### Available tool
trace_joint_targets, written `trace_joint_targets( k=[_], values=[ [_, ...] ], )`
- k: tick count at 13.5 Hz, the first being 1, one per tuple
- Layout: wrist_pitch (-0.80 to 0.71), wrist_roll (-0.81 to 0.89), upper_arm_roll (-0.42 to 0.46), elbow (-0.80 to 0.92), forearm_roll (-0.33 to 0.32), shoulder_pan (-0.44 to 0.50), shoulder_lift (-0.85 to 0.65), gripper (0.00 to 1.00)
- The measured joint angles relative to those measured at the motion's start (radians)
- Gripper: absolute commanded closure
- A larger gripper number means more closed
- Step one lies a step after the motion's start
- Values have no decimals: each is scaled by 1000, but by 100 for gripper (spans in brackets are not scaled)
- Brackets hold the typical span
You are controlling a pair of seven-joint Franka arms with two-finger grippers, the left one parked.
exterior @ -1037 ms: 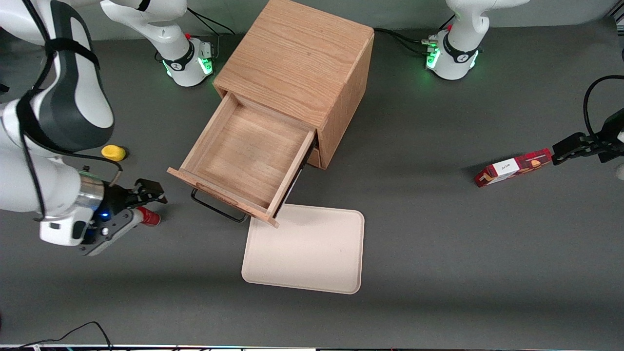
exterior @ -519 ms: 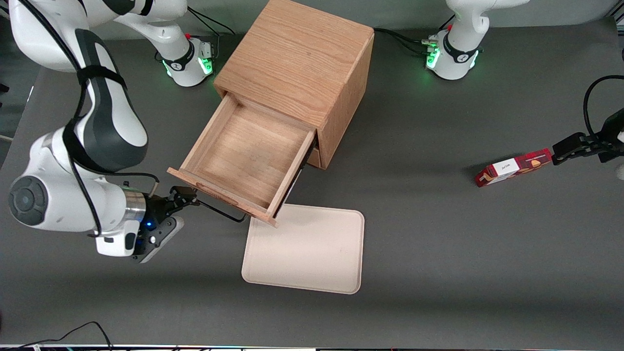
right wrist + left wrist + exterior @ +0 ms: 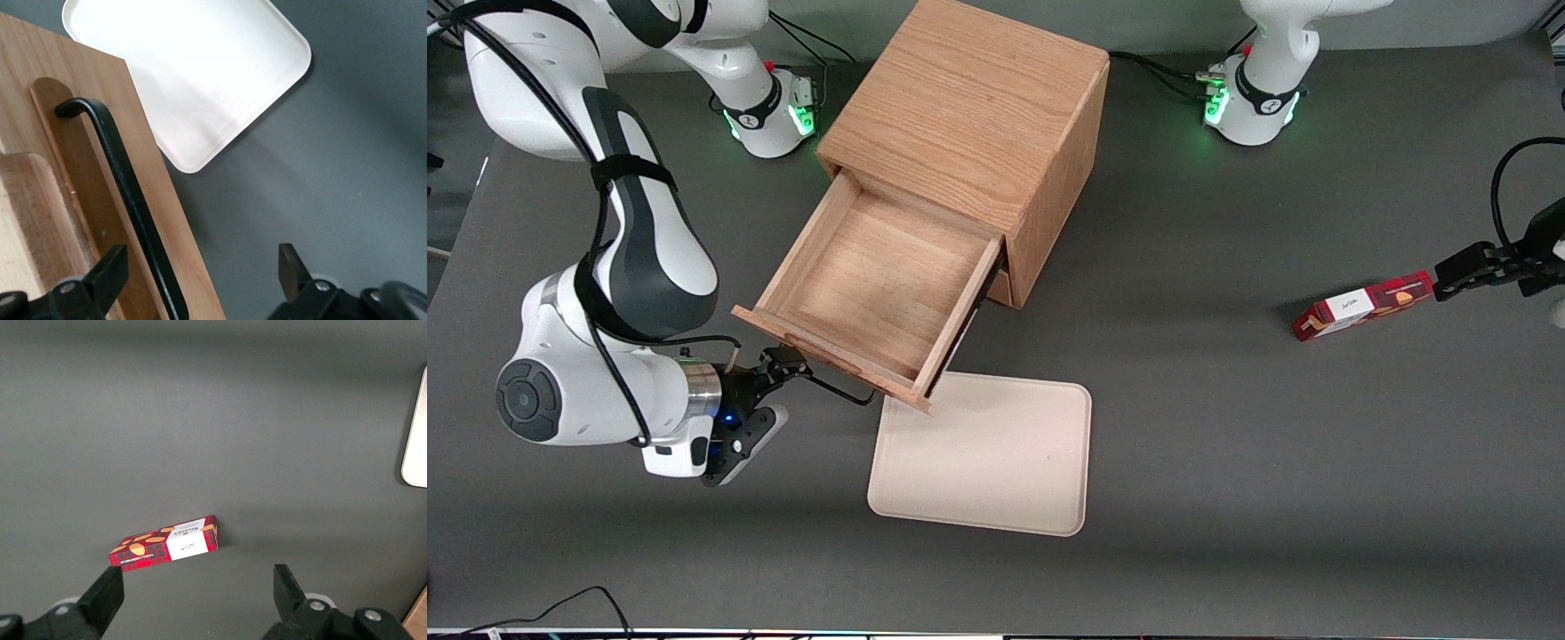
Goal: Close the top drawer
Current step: 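Press the right gripper against the drawer front beside the black handle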
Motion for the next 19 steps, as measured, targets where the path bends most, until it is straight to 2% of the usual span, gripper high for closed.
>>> trace_joint_targets(
  k=[19],
  values=[
    [-3,-10,14,-1,0,3,62,0]
  ],
)
